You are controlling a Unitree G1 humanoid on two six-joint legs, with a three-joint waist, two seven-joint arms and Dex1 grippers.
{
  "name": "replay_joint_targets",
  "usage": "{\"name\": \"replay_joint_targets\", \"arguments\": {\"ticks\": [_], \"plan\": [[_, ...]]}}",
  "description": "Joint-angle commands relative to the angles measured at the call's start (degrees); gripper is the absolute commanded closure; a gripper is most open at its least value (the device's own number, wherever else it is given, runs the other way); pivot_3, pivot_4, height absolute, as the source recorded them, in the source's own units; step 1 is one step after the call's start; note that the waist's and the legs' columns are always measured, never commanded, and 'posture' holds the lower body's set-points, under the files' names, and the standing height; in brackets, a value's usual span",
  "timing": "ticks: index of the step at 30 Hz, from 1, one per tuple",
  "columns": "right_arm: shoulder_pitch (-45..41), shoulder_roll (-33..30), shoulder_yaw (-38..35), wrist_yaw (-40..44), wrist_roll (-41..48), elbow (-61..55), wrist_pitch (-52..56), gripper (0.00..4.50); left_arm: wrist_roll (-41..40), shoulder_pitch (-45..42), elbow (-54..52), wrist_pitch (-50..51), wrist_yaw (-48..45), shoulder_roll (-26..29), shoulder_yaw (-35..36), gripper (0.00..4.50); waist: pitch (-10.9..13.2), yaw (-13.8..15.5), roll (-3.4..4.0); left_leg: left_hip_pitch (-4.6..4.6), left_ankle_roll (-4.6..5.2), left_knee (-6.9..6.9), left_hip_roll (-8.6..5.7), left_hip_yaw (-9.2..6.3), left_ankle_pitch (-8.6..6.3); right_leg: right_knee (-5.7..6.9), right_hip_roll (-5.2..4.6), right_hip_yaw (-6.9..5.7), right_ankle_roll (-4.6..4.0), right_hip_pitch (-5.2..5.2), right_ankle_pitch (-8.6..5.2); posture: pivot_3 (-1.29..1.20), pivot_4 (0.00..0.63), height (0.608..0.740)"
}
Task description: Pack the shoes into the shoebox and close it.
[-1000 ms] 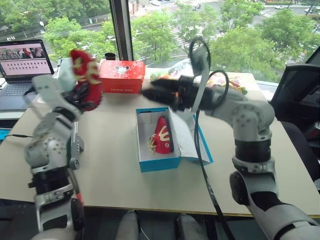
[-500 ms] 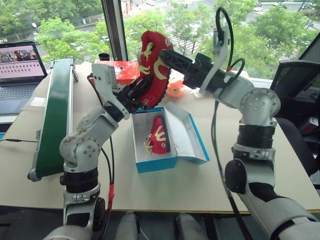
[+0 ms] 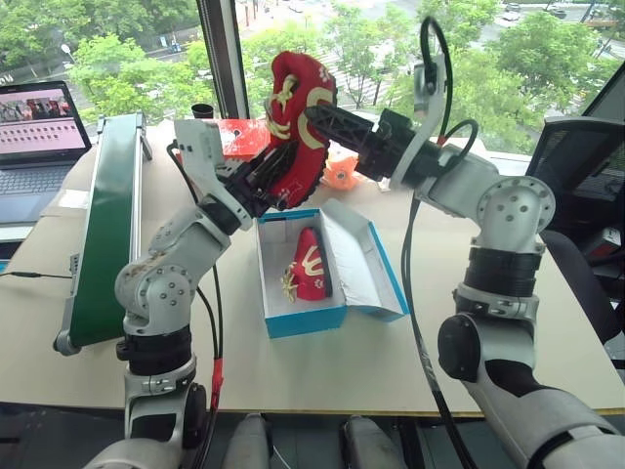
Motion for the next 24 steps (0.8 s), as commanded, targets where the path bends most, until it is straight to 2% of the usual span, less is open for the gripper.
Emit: {"name": "replay_joint_targets", "arguments": {"ticks": [1,2,4,5,8,11,13,15,17,21,24], "plan": [[-1.5,0.2,-0.1,0.1,1.1,0.0,-0.7,3.04,-0.8,-1.7,-1.7,-1.4,-0.2,0.5,0.5,4.04,0.0,0.0,0.00,0.00,0.00,0.00,0.00,0.00,0.00,0.00,0.00,0.00,0.00,0.00,0.00,0.00,0.150,0.739],[-1.6,0.2,0.0,0.1,1.1,0.1,-0.8,3.43,-0.6,-1.4,-1.9,-1.4,0.1,0.7,0.6,4.04,0.0,0.0,0.00,-0.01,0.00,0.00,0.00,0.00,0.00,-0.01,0.00,0.00,0.00,0.00,0.00,0.00,0.150,0.739],[-2.2,0.2,0.1,-0.1,0.7,0.4,-1.2,3.92,-0.6,-0.4,-2.2,-1.4,-0.1,1.5,1.3,3.17,0.0,0.1,0.00,-0.01,0.00,0.00,0.00,0.00,0.00,-0.01,0.00,-0.01,0.00,0.00,0.00,0.00,0.150,0.739],[-2.6,0.2,0.1,-0.3,0.5,0.6,-1.4,4.07,-0.9,0.3,-2.9,-1.2,-1.1,2.3,1.3,2.98,0.0,0.0,0.00,-0.01,0.00,0.00,0.00,0.00,0.00,-0.02,0.00,-0.01,0.00,0.00,0.00,0.00,0.150,0.739],[-3.3,-0.1,0.2,-0.6,0.2,1.1,-1.5,4.12,-1.1,1.4,-4.1,-0.4,-2.1,4.4,1.5,1.84,0.0,-0.1,0.01,-0.01,0.00,-0.02,0.00,0.00,0.00,-0.02,0.00,0.00,0.00,-0.01,0.00,0.00,0.150,0.739],[-4.1,-0.8,0.7,-0.9,0.1,1.3,-0.7,4.12,-0.8,4.3,-5.9,1.3,-3.6,10.6,3.6,0.70,0.0,-0.3,0.02,-0.02,0.00,-0.05,0.01,0.00,0.00,-0.03,0.00,0.00,0.00,-0.05,0.00,0.00,0.150,0.739],[-4.1,-1.7,1.8,-0.6,-0.3,1.0,0.5,4.12,1.7,8.7,-9.5,3.2,-8.6,19.5,1.8,0.04,0.0,-0.3,0.02,-0.01,0.00,-0.09,0.01,0.00,0.00,-0.03,0.01,0.00,0.00,-0.05,0.00,0.00,0.150,0.739],[-3.6,-2.5,3.5,-0.6,-0.8,0.6,2.1,4.12,4.9,14.0,-12.3,3.4,-14.2,28.9,0.3,0.01,0.0,-0.7,0.08,-0.02,0.00,-0.15,0.03,0.01,0.00,-0.08,0.03,0.02,-0.01,-0.10,0.00,0.00,0.150,0.739],[-2.7,-2.7,5.1,-0.5,-1.4,0.4,3.0,4.12,5.9,17.6,-12.5,2.6,-17.5,34.4,1.4,0.01,0.1,-0.6,0.10,-0.01,-0.01,-0.26,0.01,0.03,0.00,-0.12,0.01,0.05,-0.02,-0.14,-0.01,0.00,0.150,0.739],[-0.4,-3.1,8.7,-1.0,-4.4,1.9,5.2,4.12,7.1,20.0,-11.1,1.5,-20.1,38.5,3.5,0.01,0.1,0.0,0.10,-0.01,-0.01,-0.32,0.04,0.04,0.01,-0.14,0.02,0.01,-0.05,-0.18,-0.02,0.00,0.150,0.739],[1.1,-2.5,9.6,-0.4,-5.2,3.3,6.1,4.12,7.5,19.7,-11.3,1.4,-19.9,38.4,3.1,0.01,0.1,0.2,0.10,-0.03,-0.01,-0.33,0.04,0.04,0.01,-0.21,0.02,0.01,-0.05,-0.17,-0.03,0.00,0.150,0.739]]}}
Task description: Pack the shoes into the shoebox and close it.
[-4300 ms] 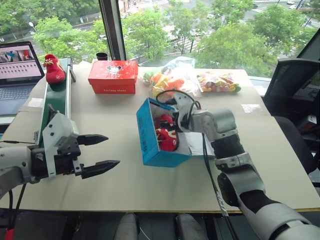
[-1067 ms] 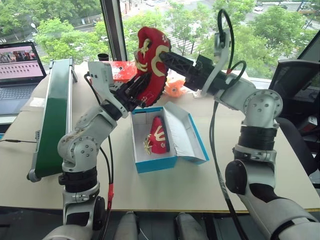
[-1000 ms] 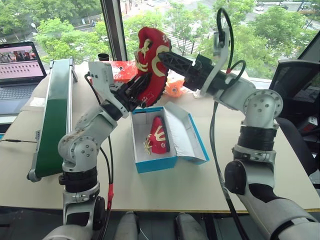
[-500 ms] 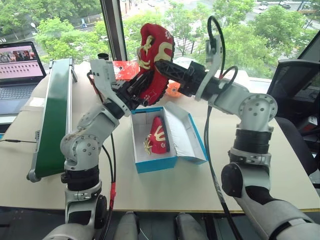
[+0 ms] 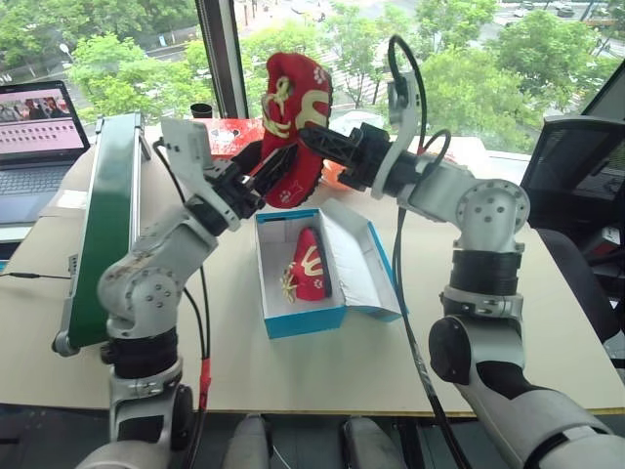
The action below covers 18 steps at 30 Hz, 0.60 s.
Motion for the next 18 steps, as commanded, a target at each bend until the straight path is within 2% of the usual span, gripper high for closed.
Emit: {"name": "replay_joint_targets", "arguments": {"ticks": [1,8,13,18], "plan": [[1.0,0.6,-0.6,0.5,-0.1,0.9,1.4,4.12,0.8,-0.9,-1.6,-1.4,0.0,-0.1,1.2,0.01,0.0,0.0,0.00,-0.01,0.00,-0.01,0.00,0.01,0.00,-0.03,-0.01,0.01,0.00,0.00,0.00,0.00,0.150,0.739],[5.2,1.9,-0.4,1.4,-2.1,4.2,1.8,4.12,1.0,-1.1,-3.1,-1.0,0.7,-2.0,-0.2,0.01,0.0,-0.1,0.00,-0.08,0.00,-0.07,0.00,0.01,0.00,-0.05,0.00,0.01,0.00,-0.08,0.01,0.00,0.150,0.739],[10.3,4.2,0.2,0.2,-3.2,3.7,3.1,4.12,-2.9,-0.9,-3.8,0.8,0.1,-2.9,2.4,0.01,0.0,-0.2,-0.01,-0.08,0.01,-0.07,0.00,0.01,0.00,-0.03,0.00,0.03,0.00,-0.09,0.01,0.00,0.150,0.739],[11.7,6.0,0.7,-0.5,-3.0,1.1,6.4,4.12,-7.1,4.5,-6.5,2.8,-4.2,-0.6,5.6,0.01,0.0,-0.6,0.00,-0.08,0.01,-0.07,0.01,0.01,0.01,0.04,0.01,0.04,0.00,-0.13,0.01,0.00,0.150,0.739]]}}
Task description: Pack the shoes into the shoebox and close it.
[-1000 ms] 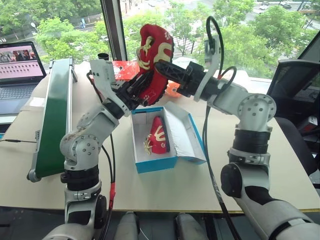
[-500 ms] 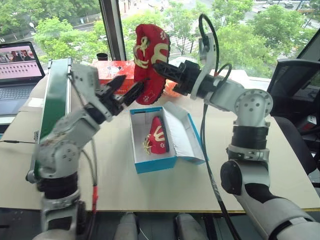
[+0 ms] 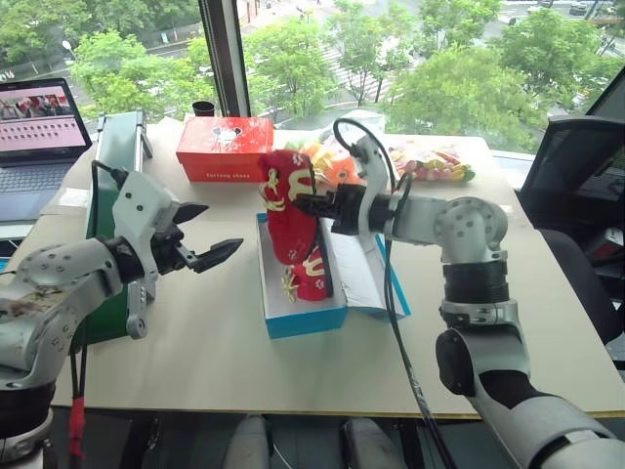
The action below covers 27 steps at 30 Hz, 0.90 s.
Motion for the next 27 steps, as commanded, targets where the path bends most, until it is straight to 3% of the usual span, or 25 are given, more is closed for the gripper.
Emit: {"name": "replay_joint_targets", "arguments": {"ticks": [1,8,18,21,23,24,27], "plan": [[0.0,0.6,0.9,0.4,0.6,-4.8,2.4,4.12,-3.5,4.9,-3.8,1.0,-4.5,2.8,4.3,0.01,0.0,-0.1,0.00,0.00,0.00,0.00,0.00,0.00,0.00,0.01,0.00,0.00,0.00,-0.01,0.00,0.00,0.150,0.739],[0.4,-1.0,7.2,2.1,-3.5,-5.9,2.4,4.12,-3.4,19.7,-10.2,-0.8,-17.0,10.1,7.5,0.01,0.0,-0.2,0.01,0.00,-0.01,-0.02,0.02,0.04,0.00,0.02,0.00,0.01,-0.02,-0.06,-0.01,0.00,0.150,0.739],[-1.1,-1.3,15.6,6.5,-12.4,0.2,-3.4,4.12,-1.0,20.9,-9.3,-2.2,-16.3,10.2,8.7,0.01,0.0,-0.2,0.00,0.10,0.00,-0.03,0.05,0.06,0.01,0.08,0.01,0.01,-0.07,-0.05,-0.02,0.00,0.150,0.739],[-1.3,-3.7,25.9,11.0,-19.9,4.7,-10.7,4.12,-1.0,21.3,-9.9,-2.0,-15.7,9.9,9.0,0.01,0.0,-0.8,-0.01,0.24,0.00,-0.03,0.06,0.06,0.01,0.10,0.03,0.01,-0.07,0.08,-0.02,0.00,0.150,0.739],[-0.9,-5.8,33.7,13.1,-26.9,8.8,-18.0,3.15,-1.2,21.5,-10.5,-1.9,-15.2,9.7,9.1,0.00,-0.1,-1.2,-0.05,0.73,-0.01,-0.09,0.06,0.12,0.01,0.06,0.02,0.05,-0.08,0.50,-0.04,0.00,0.150,0.739],[-0.7,-6.5,35.9,14.7,-28.6,10.0,-20.2,2.94,-1.4,21.5,-10.8,-1.8,-15.0,9.6,9.2,0.00,-0.2,-1.3,-0.09,0.91,-0.01,-0.14,0.07,0.15,0.00,0.05,0.02,0.08,-0.08,0.61,-0.05,0.00,0.150,0.739],[-1.0,-6.4,36.3,16.5,-30.4,11.8,-22.9,1.87,-1.8,22.0,-11.4,-1.6,-14.6,9.4,9.6,0.00,-0.3,-1.3,-0.11,1.88,-0.04,-0.33,0.10,0.16,-0.01,-0.20,0.02,0.08,0.15,1.26,-0.38,0.00,0.150,0.739]]}}
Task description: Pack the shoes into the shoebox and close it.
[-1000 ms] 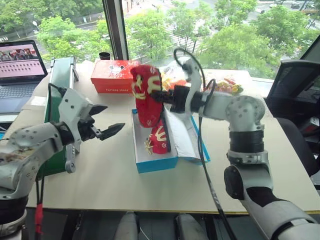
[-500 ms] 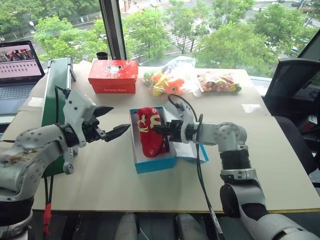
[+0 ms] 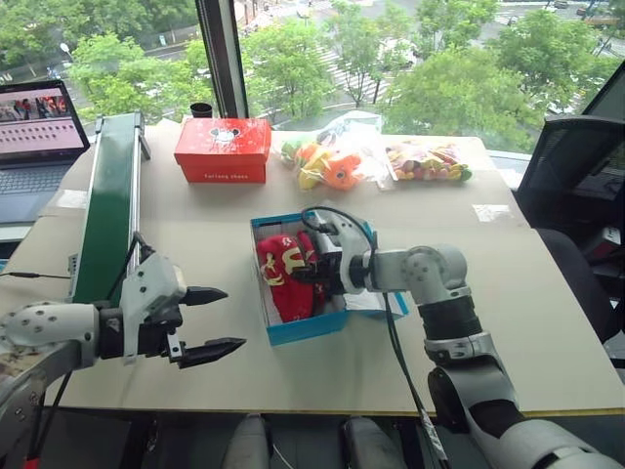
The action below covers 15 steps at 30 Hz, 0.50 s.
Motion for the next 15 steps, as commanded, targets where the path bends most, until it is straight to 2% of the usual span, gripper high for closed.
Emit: {"name": "replay_joint_targets", "arguments": {"ticks": [1,5,10,15], "plan": [[1.7,-1.1,2.1,1.0,-5.8,6.7,-2.5,1.55,-0.8,0.3,-2.1,-0.2,0.6,-0.1,2.1,0.00,-0.2,0.0,-0.10,0.27,-0.23,-0.16,0.00,0.04,-0.15,-0.12,-0.04,0.03,-0.37,0.15,-0.19,0.00,0.150,0.739],[-0.4,-0.7,-2.9,0.4,-4.9,3.6,-0.3,0.19,-1.3,0.6,-2.4,-0.1,0.6,0.0,2.3,0.00,-0.3,0.3,-0.20,0.38,-0.37,-0.25,0.01,0.07,-0.23,-0.08,-0.05,0.03,-0.54,0.18,-0.09,0.00,0.150,0.739],[-3.8,-0.7,-10.8,0.0,-1.1,-2.4,5.7,0.09,-0.5,-0.3,-1.0,-0.7,-0.7,1.4,1.5,0.00,-0.3,0.7,-0.27,0.05,-0.29,-0.19,0.00,0.09,-0.17,-0.10,-0.09,0.01,-0.49,-0.04,0.04,0.00,0.150,0.739],[-7.2,-3.4,-20.1,5.3,8.5,-12.8,16.6,0.09,1.1,-3.2,2.0,-2.1,-3.0,3.3,-1.0,0.00,-0.2,1.2,-0.17,-0.84,0.11,-0.23,0.03,0.08,0.09,0.01,0.00,0.01,-0.49,-0.73,0.41,0.00,0.150,0.739]]}}
